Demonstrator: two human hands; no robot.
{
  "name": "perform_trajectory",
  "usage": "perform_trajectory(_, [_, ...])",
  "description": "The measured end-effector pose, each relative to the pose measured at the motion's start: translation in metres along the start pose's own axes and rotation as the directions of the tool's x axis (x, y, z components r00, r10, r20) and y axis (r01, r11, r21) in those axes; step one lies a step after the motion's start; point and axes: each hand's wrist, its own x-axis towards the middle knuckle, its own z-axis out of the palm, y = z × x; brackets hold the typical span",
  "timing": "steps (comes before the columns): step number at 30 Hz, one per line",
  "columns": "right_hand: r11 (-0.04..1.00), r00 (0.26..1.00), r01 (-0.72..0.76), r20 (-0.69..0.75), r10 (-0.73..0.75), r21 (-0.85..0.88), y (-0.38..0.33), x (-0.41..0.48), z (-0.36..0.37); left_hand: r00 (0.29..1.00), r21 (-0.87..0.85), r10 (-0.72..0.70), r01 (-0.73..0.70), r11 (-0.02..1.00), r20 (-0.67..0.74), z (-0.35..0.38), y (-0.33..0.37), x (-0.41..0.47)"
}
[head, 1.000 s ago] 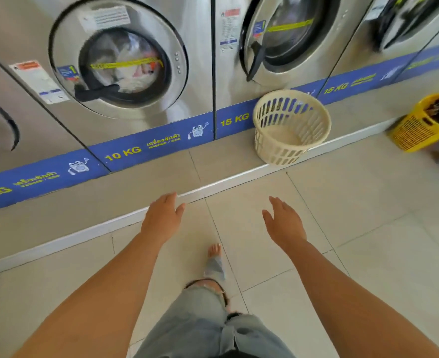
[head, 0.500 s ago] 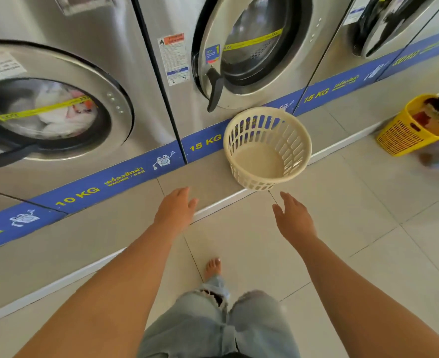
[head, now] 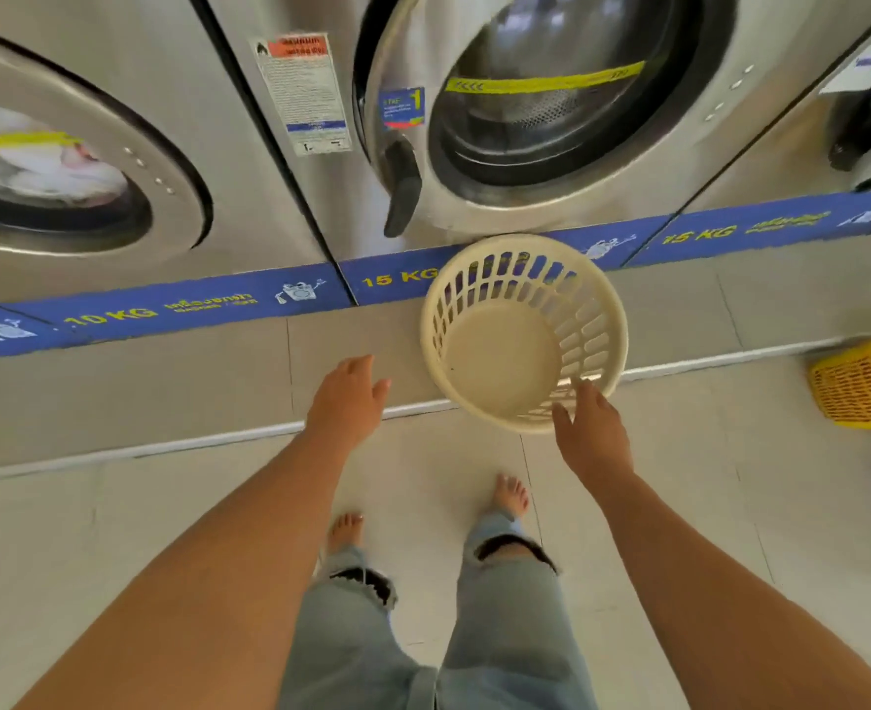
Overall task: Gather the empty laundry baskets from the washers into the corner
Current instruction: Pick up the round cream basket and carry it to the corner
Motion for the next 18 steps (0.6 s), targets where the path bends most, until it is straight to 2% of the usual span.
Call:
perform_trajectory(5, [0.996,0.997,0.073,0.019,-0.072,-0.057,0.035,0.078,-0.023,0.987,-0.154,-0.163,0.16,0.975,-0.003,0.045,0.059,0.038])
perform_trajectory(9, [0.998,0.999,0.03,0.037,-0.028,-0.053,0.06,0.141,-0.02,0.972,-0.247,-0.232,0.219,0.944,-0.028,0.076,0.086,0.082])
perform_trajectory(13, [0.999,0.999,-0.033,0.014,0.033,-0.031,0.085,0.193,-0.006,0.961,-0.268,-0.274,0.254,0.929,-0.04,0.106,0.092,0.125])
perform_trajectory(18, [0.998,0.998,-0.055,-0.019,0.055,-0.022,0.112,0.252,0.017,0.95,-0.204,-0.305,0.286,0.936,-0.068,0.146,0.081,0.167])
